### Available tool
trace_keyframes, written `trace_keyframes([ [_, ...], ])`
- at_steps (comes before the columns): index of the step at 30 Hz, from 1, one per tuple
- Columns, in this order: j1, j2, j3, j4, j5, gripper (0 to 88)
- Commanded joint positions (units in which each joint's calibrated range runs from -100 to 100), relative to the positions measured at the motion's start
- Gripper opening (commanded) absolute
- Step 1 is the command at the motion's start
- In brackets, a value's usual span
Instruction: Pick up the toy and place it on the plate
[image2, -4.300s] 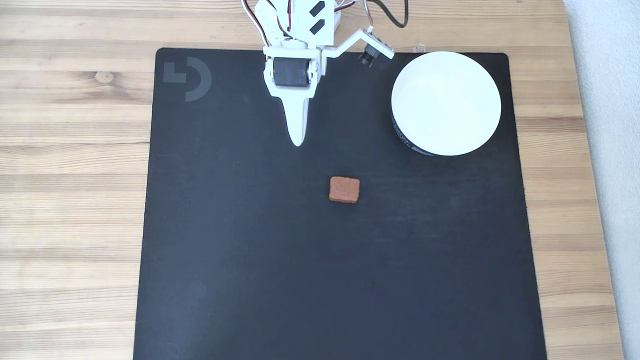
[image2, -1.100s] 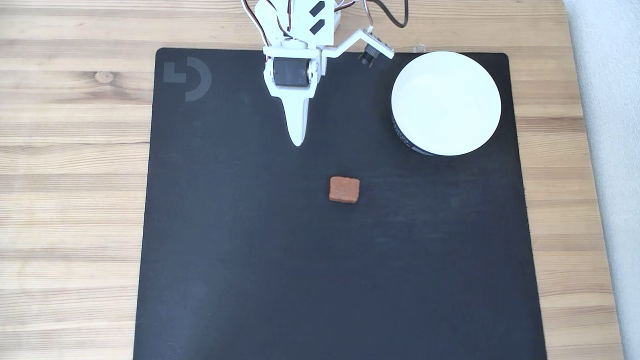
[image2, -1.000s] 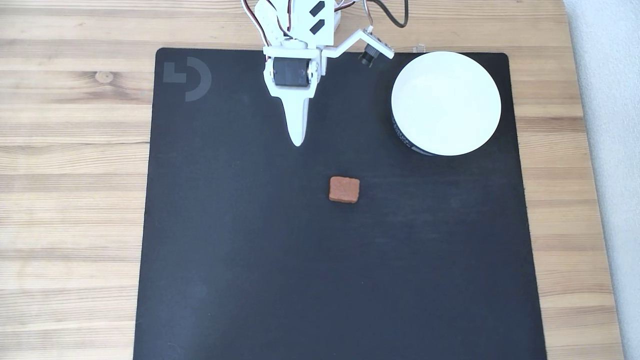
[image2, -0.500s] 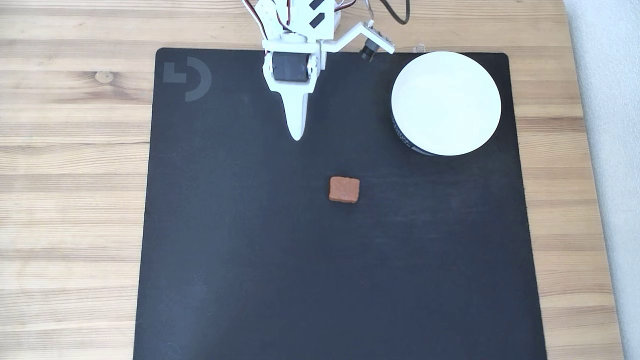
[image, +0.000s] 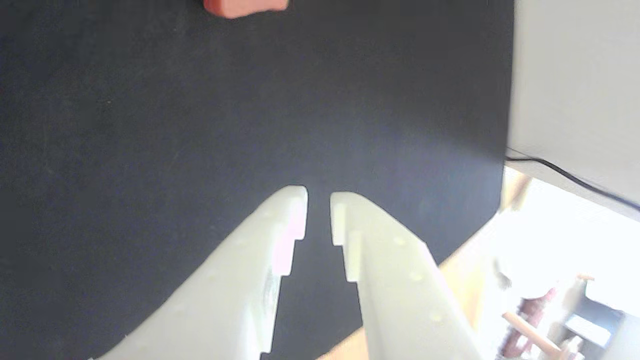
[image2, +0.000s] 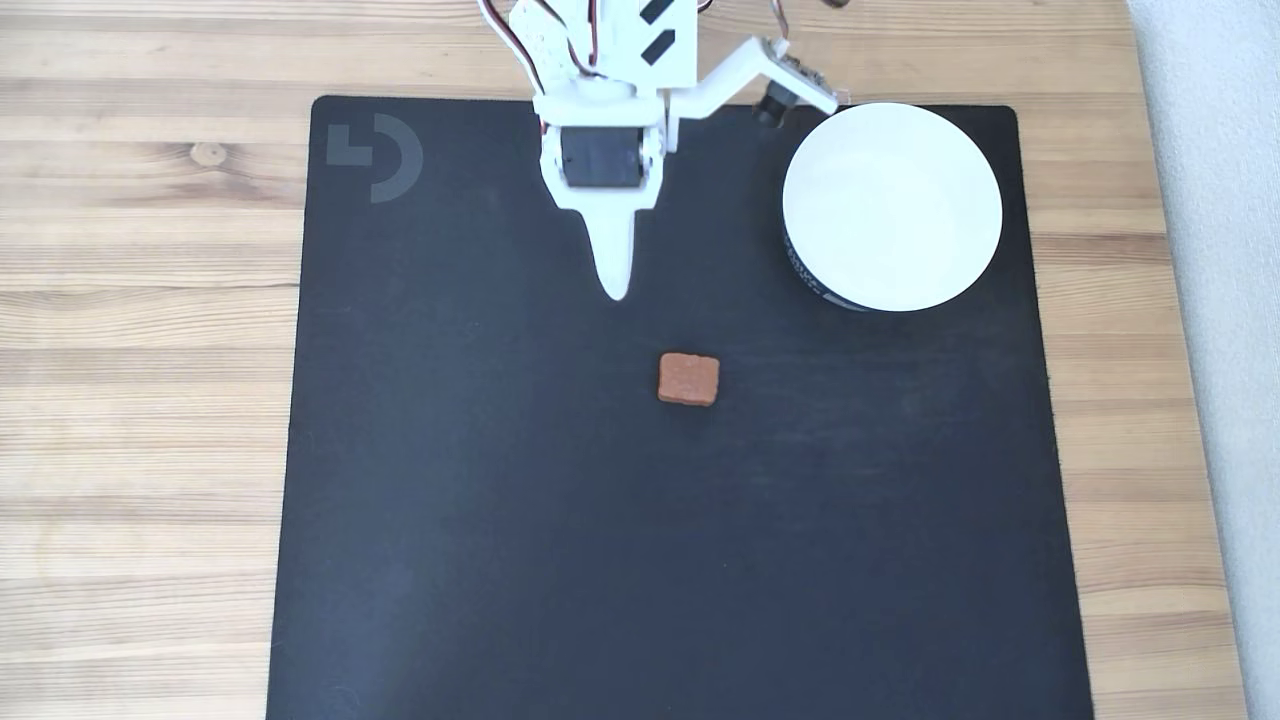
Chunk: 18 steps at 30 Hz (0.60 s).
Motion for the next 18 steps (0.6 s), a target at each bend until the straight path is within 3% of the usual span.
trace_keyframes([
  [1,-2.28,10.8,-11.2,-0.99,-0.3,2.3],
  [18,-11.06,51.74,-44.91,-0.23,-1.5,2.3],
])
